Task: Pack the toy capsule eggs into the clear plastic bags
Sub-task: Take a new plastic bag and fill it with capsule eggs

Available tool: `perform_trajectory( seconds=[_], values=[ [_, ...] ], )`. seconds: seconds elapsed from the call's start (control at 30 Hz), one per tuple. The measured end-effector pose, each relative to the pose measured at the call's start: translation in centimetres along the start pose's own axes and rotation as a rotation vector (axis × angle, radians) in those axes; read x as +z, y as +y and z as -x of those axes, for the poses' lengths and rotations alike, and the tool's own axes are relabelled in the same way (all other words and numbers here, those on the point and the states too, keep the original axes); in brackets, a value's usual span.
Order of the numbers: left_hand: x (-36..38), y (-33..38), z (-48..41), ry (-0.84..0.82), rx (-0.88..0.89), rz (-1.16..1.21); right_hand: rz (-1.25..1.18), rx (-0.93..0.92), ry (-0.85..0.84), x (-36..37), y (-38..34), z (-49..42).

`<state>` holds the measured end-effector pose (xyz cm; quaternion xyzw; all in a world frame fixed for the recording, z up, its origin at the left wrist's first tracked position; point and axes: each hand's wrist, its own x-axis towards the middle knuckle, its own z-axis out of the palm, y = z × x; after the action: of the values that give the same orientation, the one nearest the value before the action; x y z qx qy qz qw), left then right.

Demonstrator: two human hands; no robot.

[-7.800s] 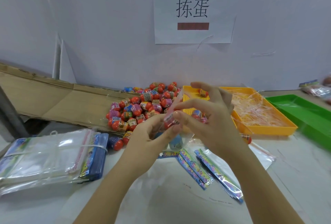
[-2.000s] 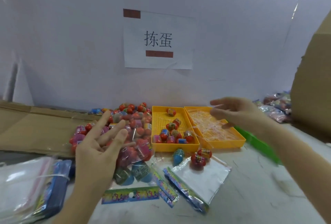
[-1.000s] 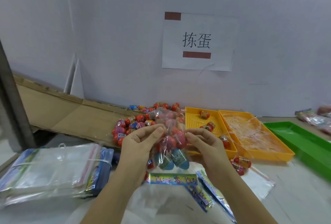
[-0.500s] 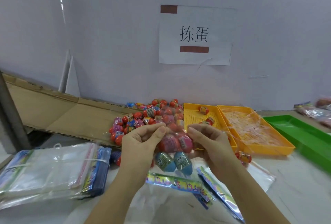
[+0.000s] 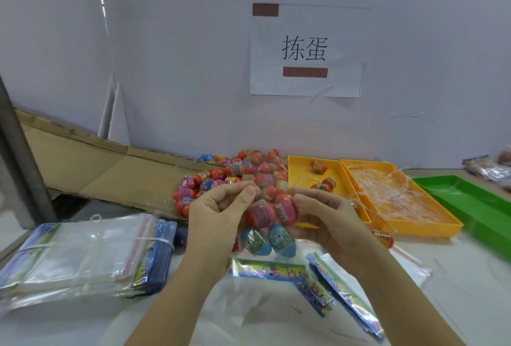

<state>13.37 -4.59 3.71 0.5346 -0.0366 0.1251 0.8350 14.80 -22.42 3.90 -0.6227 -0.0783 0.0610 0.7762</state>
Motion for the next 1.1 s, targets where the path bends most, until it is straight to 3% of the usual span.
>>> perform_trajectory(
  seconds=[0.2, 0.33, 0.43, 0.57, 0.73, 0.87, 1.1],
  values=[
    [-0.5, 0.0, -0.3, -0.038, -0.158, 0.003, -0.004, -0.052, 0.04, 0.6, -0.3, 0.6],
    [-1.0, 0.2, -0.3, -0.153, -0.27, -0.103, 0.025, -0.072, 0.08, 0.9, -0.3, 0.8],
    [-1.0, 0.2, -0.5, -0.113, -0.298, -0.034, 0.018, -0.076, 0.088, 0.9, -0.3, 0.9],
    [-1.0, 0.6, -0.4, -0.079, -0.258, 0.071, -0.014, -0.119, 0.063, 1.1, -0.3, 1.1],
    [-0.9, 0.3, -0.5, -0.094, -0.198, 0.011, -0.023, -0.148, 0.083, 1.2, -0.4, 1.3],
    [-1.0, -0.2, -0.6, -0.109, -0.085, -0.181, -0.01, -0.191, 0.098, 1.4, -0.3, 1.3],
    [-1.0, 0.5, -0.3, -0.155, -0.053, -0.13, 0.011, -0.248, 0.059, 1.1, -0.4, 1.2]
  ],
)
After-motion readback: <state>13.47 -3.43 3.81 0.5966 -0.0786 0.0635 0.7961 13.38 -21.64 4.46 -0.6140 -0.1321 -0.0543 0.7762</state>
